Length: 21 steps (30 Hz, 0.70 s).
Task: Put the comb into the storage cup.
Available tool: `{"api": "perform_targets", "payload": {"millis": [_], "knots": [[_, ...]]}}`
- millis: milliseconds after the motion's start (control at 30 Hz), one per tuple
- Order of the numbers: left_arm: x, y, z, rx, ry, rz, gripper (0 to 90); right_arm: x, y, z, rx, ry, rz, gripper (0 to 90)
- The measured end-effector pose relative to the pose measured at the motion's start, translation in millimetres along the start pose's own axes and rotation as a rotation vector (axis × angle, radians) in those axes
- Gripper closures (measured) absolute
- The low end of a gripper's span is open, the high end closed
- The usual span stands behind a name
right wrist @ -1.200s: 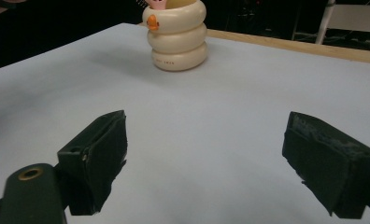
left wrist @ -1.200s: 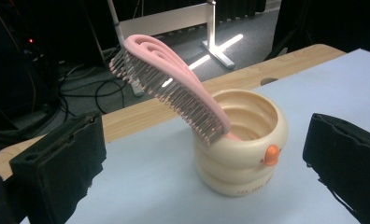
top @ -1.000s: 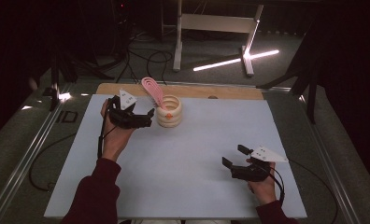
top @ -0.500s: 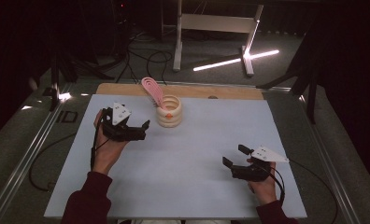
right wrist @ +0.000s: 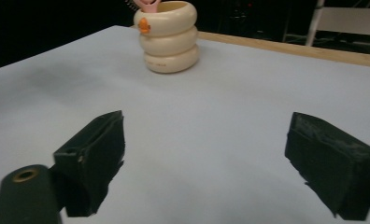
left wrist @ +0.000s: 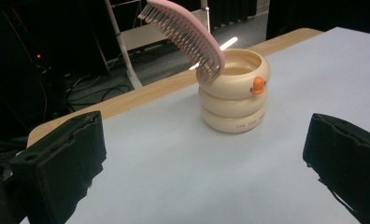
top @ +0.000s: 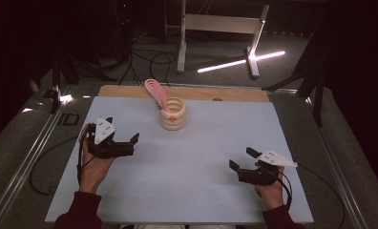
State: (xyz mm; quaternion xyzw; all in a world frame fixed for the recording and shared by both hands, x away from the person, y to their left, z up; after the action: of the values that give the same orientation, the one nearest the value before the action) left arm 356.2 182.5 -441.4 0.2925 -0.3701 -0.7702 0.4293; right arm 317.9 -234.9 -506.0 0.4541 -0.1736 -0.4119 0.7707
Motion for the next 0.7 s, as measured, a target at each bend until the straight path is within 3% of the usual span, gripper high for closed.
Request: {"api": "perform_targets", "payload": {"millis": [267,533,700], "knots": [[-2.2,-32.5,7.9,0.026,0.014,0.037,0.0,1.9,1.2,4.7,0.004,-0.029,0.001,10.1],[0.8,-62.3,3.9,-0.005,0.015,0.052,0.0,1.6,0.7,9.9,0.018,-0.051,0.018,9.3],[0.2,-75.7,5.4,0.009,0.019,0.064,0.0,2.8,0.6,16.1,0.032,-0.079,0.018,9.3]]}}
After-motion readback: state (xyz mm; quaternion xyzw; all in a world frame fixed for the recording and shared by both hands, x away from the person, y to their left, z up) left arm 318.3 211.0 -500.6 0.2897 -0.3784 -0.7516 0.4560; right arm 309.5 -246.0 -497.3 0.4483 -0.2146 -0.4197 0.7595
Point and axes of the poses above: each handheld gripper's, and its own axes: z roughly backward along the jaws, y roughly out of its top, x roughly to its right, the point moved 6 cm from there along -z, roughly forward along the jaws, and after that the axes turned 11 degrees about -x, right-handed, at the moved point
